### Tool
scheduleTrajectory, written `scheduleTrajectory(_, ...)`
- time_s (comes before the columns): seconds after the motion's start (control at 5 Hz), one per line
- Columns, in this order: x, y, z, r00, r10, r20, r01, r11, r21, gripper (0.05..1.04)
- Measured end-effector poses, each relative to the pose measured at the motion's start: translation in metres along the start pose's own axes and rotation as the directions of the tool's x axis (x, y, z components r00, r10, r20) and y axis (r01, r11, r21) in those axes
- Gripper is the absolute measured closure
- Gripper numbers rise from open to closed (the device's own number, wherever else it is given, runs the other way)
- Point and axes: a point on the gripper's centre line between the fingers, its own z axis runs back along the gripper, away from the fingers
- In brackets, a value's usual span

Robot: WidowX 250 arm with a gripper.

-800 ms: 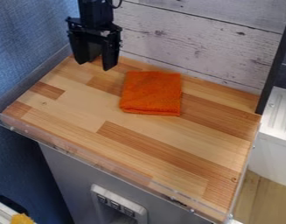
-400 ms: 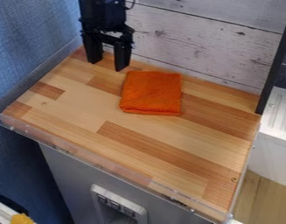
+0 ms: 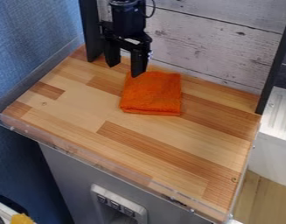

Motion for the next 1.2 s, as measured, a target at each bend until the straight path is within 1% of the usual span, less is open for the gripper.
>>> scheduleTrajectory(0.4,0.007,-0.018,-0.003,0.996,-0.094,0.007,0.094,0.996,0.008,0.084)
scheduleTrajectory(0.6,0.008,-0.026,-0.002,0.993,-0.121,0.012,0.121,0.993,0.011,0.085)
scheduleTrajectory(0.8,0.009,-0.034,0.000,0.990,-0.142,0.005,0.142,0.990,0.005,0.088)
scheduleTrajectory(1.0,0.013,-0.042,0.005,0.988,-0.154,0.010,0.154,0.988,-0.003,0.121)
scheduleTrajectory(1.2,0.017,-0.048,0.005,0.986,-0.165,0.024,0.166,0.986,-0.003,0.395)
